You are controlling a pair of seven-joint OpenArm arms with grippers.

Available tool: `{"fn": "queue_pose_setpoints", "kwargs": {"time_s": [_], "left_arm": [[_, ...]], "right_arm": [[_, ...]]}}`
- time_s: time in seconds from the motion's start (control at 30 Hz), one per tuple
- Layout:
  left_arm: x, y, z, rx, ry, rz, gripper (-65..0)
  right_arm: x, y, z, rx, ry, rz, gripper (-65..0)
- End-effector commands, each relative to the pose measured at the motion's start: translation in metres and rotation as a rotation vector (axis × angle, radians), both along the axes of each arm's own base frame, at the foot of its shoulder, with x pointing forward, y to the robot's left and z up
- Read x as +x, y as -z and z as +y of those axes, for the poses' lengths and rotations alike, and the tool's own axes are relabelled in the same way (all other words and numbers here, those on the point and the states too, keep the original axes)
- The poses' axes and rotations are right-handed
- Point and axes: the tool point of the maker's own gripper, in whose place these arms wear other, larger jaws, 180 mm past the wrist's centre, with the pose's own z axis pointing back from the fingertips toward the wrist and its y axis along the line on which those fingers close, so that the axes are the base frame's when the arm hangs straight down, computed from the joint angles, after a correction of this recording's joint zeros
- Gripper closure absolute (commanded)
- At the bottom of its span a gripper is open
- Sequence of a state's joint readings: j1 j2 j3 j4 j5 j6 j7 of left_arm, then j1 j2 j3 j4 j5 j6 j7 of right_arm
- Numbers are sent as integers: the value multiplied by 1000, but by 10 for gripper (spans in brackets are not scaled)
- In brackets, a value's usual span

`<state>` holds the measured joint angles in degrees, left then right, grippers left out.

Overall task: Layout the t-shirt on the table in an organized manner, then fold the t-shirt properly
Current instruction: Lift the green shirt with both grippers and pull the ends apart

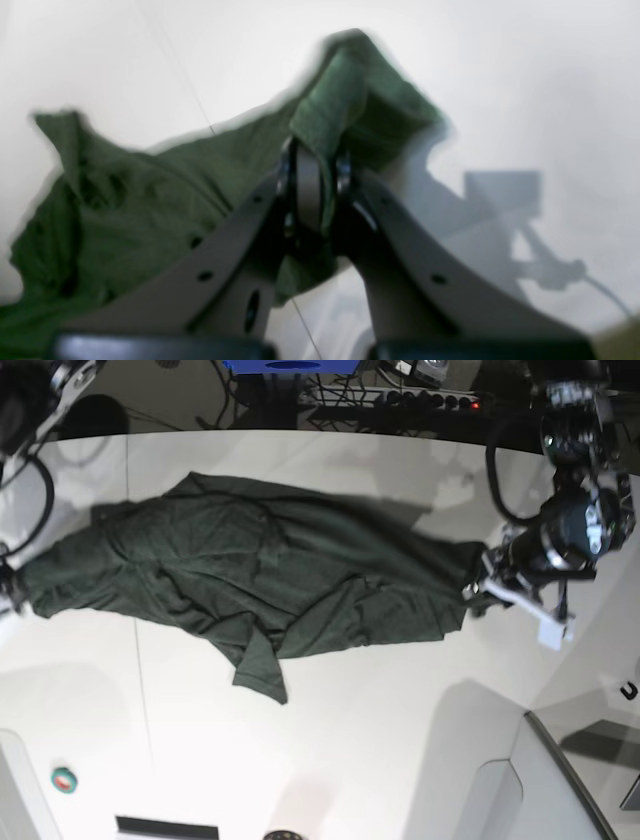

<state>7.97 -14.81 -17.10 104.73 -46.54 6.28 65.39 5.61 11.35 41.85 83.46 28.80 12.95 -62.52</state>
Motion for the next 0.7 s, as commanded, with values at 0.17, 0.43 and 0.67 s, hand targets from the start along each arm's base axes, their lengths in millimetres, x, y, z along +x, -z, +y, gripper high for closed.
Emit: {"fn": "queue_pose_setpoints", "kwargs": {"time_s": [0.17,0.43,0.67], "left_arm": [[86,-27,-4,2,20,-55,0],[196,-132,28,-44,-68,-246,0],[221,-203,54,-116,-149,-394,0]], "right_arm": [[106,-49,-15,-24,-60,-127,0],[198,-183,-31,-167,-118,-371,0],[193,-259,-56,-277,-104,-468,0]]}}
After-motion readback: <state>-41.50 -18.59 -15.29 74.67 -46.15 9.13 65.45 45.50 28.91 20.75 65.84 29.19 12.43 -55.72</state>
